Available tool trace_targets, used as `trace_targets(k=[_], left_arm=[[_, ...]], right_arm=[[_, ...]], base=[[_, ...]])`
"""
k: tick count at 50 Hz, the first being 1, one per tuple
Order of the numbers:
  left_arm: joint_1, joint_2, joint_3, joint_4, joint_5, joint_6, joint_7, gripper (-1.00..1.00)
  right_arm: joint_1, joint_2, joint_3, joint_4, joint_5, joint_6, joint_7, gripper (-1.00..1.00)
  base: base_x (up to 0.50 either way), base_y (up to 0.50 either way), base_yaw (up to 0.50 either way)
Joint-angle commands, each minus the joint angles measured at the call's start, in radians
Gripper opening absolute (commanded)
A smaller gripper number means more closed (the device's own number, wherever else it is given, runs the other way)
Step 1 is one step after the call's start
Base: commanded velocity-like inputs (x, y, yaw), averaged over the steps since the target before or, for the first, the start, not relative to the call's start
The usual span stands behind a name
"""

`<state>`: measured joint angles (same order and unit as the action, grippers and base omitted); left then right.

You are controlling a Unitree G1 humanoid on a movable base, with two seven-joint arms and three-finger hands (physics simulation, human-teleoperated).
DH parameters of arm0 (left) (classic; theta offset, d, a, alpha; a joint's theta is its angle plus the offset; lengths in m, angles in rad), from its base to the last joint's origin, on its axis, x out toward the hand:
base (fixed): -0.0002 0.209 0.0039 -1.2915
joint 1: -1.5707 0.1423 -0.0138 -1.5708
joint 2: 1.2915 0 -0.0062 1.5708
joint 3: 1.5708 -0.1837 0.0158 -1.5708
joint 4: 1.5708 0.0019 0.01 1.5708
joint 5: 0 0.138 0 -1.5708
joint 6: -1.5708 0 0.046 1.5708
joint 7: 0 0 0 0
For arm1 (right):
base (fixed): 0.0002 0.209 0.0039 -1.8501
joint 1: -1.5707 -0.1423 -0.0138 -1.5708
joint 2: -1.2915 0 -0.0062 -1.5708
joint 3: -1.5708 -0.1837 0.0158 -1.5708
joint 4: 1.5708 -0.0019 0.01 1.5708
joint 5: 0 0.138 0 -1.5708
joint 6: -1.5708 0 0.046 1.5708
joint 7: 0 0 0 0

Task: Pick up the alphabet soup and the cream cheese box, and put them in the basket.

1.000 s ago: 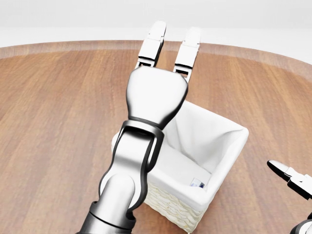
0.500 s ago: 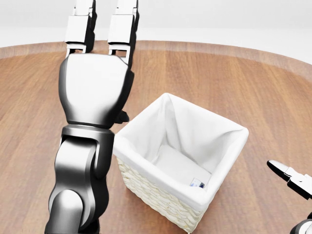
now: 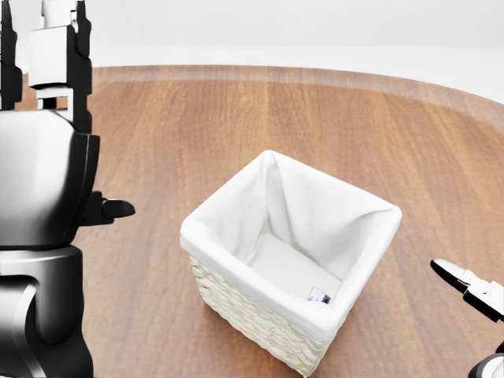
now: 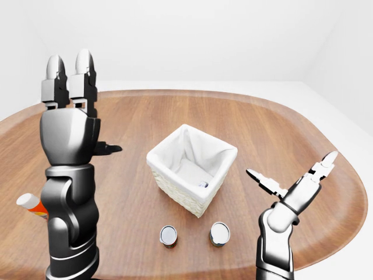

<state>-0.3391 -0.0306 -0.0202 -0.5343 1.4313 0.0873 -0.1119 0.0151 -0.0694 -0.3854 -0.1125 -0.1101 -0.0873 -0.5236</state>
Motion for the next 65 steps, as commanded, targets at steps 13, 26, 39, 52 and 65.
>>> trace_targets(k=[13,26,39,52,65], left_arm=[[0.088,0.114,0.143,-0.141,-0.182,0.000,-0.048,1.00],[0.152,0.159,0.205,-0.149,-0.299,0.000,-0.025,1.00],[0.165,0.167,0.233,-0.150,-0.329,0.000,0.018,1.00],[0.215,0.153,0.232,-0.048,-0.459,0.000,0.111,1.00],[0.216,0.158,0.228,-0.049,-0.464,0.000,0.114,1.00]], right_arm=[[0.003,0.001,0.000,-0.004,-0.003,0.000,0.000,1.00],[-0.002,-0.001,0.000,0.006,-0.005,0.000,0.000,1.00],[-0.004,-0.003,0.000,0.007,-0.005,0.000,0.000,1.00],[-0.014,-0.006,0.001,0.016,-0.029,0.000,0.000,1.00],[-0.014,-0.007,0.003,0.016,-0.028,0.000,0.000,1.00]], base=[[0.00,0.00,0.00],[0.00,0.00,0.00],[0.00,0.00,0.00],[0.00,0.00,0.00],[0.00,0.00,0.00]])
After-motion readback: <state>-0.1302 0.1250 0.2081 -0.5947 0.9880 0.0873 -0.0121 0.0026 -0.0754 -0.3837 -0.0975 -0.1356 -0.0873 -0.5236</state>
